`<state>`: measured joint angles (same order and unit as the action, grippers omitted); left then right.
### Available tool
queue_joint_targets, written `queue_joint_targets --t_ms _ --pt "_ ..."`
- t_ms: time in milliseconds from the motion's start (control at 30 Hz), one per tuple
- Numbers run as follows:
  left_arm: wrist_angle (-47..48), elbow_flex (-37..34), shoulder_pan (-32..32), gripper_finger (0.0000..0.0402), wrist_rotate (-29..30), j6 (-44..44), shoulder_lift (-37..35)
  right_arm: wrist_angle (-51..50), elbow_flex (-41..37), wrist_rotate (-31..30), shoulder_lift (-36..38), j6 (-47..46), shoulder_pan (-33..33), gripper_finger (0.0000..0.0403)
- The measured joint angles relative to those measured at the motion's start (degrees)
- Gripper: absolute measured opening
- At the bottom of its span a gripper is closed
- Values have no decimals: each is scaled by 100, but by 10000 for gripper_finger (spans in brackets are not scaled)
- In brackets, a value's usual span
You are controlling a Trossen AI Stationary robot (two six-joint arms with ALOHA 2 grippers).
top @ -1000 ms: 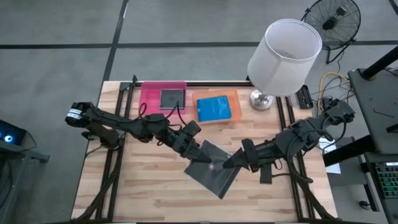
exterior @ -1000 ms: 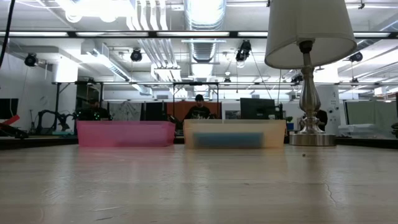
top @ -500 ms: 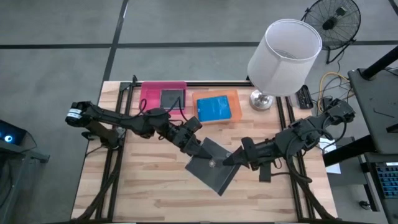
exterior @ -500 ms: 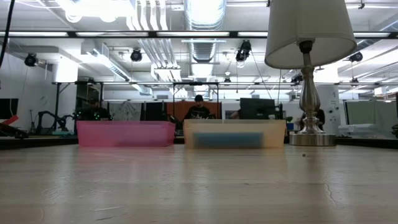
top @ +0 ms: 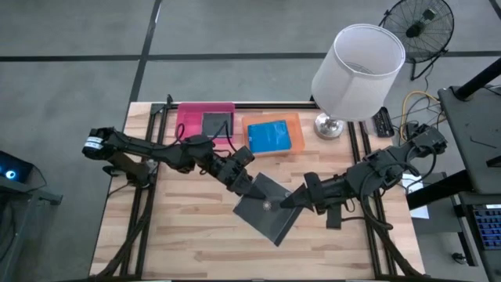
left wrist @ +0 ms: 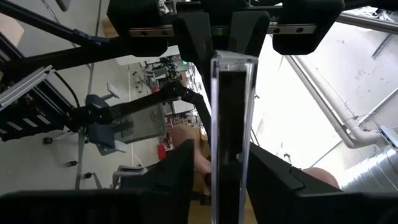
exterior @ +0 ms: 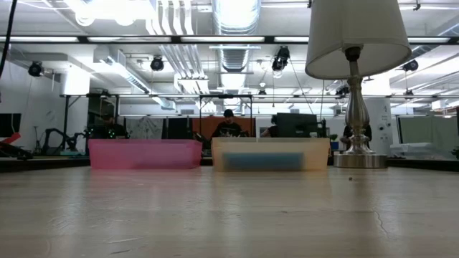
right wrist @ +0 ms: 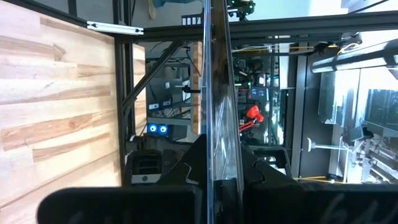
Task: Pick & place jewel cases by type
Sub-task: Put the black CD case into the pink bin
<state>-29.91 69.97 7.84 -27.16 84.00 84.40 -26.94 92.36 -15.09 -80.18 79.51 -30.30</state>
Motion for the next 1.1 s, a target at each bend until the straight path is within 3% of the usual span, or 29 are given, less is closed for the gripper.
queue_joint_targets --t_ms 400,800,1100 --pt "0 0 -14 82 -60 -1 0 3 0 -1 0 2 0 13" --pt "0 -2 -17 74 -107 14 0 9 0 -1 -2 4 0 13" --pt "-7 -2 -40 21 -109 42 -2 5 0 -2 -2 6 0 13"
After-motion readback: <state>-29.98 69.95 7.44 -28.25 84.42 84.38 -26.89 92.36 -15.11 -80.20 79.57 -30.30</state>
